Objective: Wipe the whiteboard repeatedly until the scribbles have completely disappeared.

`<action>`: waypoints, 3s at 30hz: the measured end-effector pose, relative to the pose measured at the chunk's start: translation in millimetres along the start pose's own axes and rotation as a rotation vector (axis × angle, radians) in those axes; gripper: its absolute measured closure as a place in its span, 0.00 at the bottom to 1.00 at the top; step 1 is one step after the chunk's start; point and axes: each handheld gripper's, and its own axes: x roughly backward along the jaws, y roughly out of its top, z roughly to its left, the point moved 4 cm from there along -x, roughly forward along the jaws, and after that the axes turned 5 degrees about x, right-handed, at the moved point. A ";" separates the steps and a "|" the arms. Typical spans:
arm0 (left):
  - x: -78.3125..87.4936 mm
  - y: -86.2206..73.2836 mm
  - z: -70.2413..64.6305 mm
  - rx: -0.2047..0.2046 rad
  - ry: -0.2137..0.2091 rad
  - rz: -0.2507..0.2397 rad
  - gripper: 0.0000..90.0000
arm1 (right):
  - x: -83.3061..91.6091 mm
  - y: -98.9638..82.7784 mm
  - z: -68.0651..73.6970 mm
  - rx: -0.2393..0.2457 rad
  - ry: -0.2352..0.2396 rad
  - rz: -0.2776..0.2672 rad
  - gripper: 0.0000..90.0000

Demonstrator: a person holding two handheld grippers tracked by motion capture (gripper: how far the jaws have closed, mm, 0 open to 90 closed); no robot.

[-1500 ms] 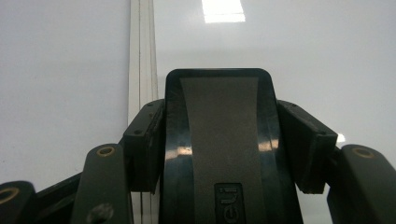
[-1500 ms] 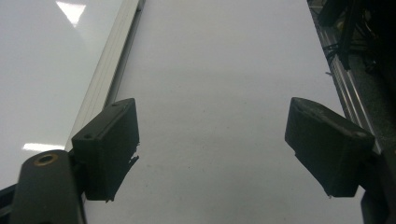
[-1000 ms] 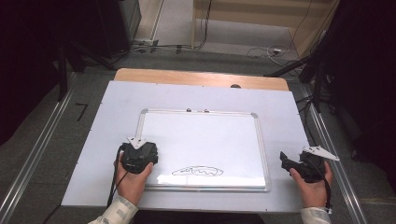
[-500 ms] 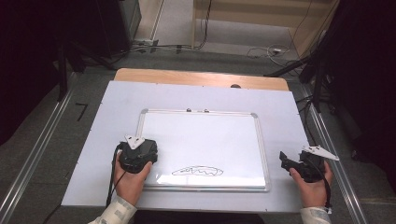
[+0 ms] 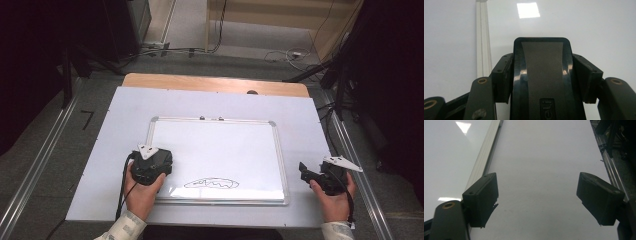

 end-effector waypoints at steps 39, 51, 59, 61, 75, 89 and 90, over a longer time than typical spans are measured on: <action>-30.3 0.4 -49.5 -0.106 -0.101 0.026 0.45 | 0.4 0.0 -0.4 0.002 0.007 -0.006 0.18; -34.6 -0.6 -55.1 -0.128 -0.090 0.053 0.45 | 0.8 0.3 -1.1 -0.001 0.004 -0.008 0.18; -35.5 0.0 -55.7 -0.139 -0.096 0.062 0.45 | 0.8 0.3 -1.0 0.001 0.006 -0.010 0.18; -35.5 0.1 -55.4 -0.137 -0.100 0.063 0.45 | 0.7 0.2 -1.1 0.001 0.005 -0.008 0.18; -34.6 1.4 -55.2 -0.137 -0.104 0.053 0.45 | 0.4 0.1 -1.4 0.000 0.005 -0.006 0.18; -37.5 1.2 -66.7 -0.182 -0.108 0.046 0.45 | 1.7 0.5 -0.8 0.000 0.005 -0.011 0.18; -38.2 1.5 -68.0 -0.183 -0.111 0.045 0.45 | 1.8 0.6 -0.9 0.002 0.004 -0.012 0.18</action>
